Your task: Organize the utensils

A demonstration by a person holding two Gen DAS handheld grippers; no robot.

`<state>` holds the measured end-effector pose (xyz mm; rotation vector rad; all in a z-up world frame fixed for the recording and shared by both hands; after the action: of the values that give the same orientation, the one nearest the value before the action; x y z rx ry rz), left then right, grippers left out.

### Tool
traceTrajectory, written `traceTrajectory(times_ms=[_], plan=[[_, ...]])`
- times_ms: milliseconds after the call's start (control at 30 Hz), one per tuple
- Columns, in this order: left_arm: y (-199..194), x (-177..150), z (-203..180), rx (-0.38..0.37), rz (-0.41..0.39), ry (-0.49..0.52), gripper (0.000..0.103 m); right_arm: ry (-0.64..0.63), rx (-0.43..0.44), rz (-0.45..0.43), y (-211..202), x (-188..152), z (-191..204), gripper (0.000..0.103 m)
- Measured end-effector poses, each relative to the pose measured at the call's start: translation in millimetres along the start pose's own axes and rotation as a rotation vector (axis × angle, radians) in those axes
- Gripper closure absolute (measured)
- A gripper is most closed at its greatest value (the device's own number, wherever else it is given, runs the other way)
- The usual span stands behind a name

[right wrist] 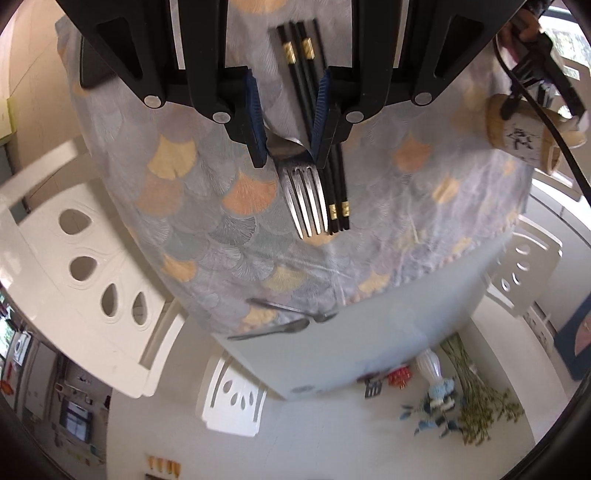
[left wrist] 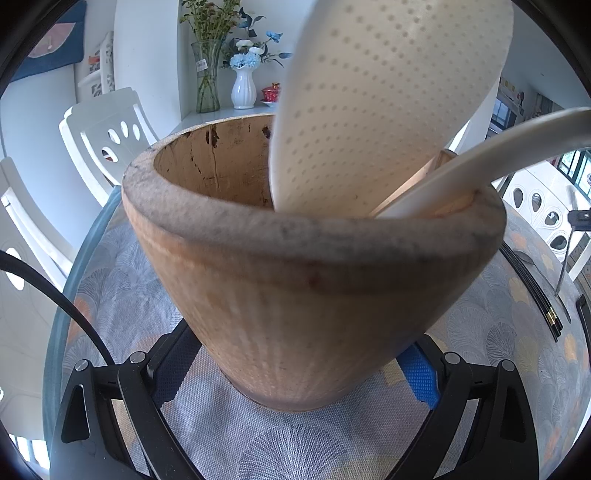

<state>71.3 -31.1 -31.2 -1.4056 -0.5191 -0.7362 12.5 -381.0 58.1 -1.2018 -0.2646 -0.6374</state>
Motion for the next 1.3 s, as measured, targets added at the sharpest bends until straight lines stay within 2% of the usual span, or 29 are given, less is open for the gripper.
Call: traceTrajectory(times_ms=[100,133,167,333,433,500,600,633,667,700,800,900,1000,1200,1267,1300], plan=[[1,0,0,0.000,0.000,0.000,0.007,0.003,0.019,-0.043,-18,1,10,0.083],[0,-1,-1,-0.001,0.001,-0.001,0.007,-0.003,0.024,-0.057,-24,2,14,0.091],[0,-1,-1,-0.001,0.001,-0.001,0.007,-0.014,0.030,-0.077,-32,6,20,0.093],[1,-1,-1,-0.004,0.002,-0.003,0.007,-0.085,0.044,-0.148,-52,29,53,0.094],[0,-2,-1,-0.005,0.003,-0.004,0.007,-0.126,0.031,-0.141,-49,38,66,0.094],[0,-1,0,-0.005,0.003,-0.004,0.007,-0.118,0.028,-0.106,-41,37,66,0.094],[0,-2,-1,-0.005,0.003,-0.004,0.007,-0.077,0.082,-0.010,-24,26,62,0.086],[0,-1,0,-0.005,0.003,-0.004,0.007,-0.081,0.091,0.026,-17,20,62,0.072],[0,-1,0,-0.005,0.003,-0.004,0.007,-0.097,0.104,0.077,-9,11,65,0.048],[0,-1,0,-0.005,0.003,-0.004,0.007,-0.131,0.118,0.140,2,-3,70,0.040],[0,-2,-1,-0.004,0.003,-0.004,0.007,-0.297,0.091,0.269,24,-40,85,0.038],[0,-2,0,-0.004,0.002,-0.003,0.007,-0.495,0.005,0.382,50,-67,91,0.039],[0,-1,0,-0.004,0.003,-0.003,0.007,-0.522,0.037,0.453,73,-78,90,0.047],[-1,0,5,-0.001,0.004,-0.003,0.006,-0.544,0.035,0.543,124,-83,81,0.048],[-1,-1,6,0.001,0.005,-0.004,0.006,-0.599,0.013,0.511,132,-77,79,0.048],[0,1,6,0.001,0.006,-0.004,0.006,-0.599,0.014,0.522,136,-76,77,0.049]])
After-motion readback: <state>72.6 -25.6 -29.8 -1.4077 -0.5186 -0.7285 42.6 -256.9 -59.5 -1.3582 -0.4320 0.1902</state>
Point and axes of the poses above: each gripper's, at about its wrist camera, not at the fingertips, and y roughly the way its jaws point, z to its left, x to its top, the point moved 8 cm from there along y, roughly the way its jaws point, and after that the axes turned 15 degrees about x, right-handed, at the moved point
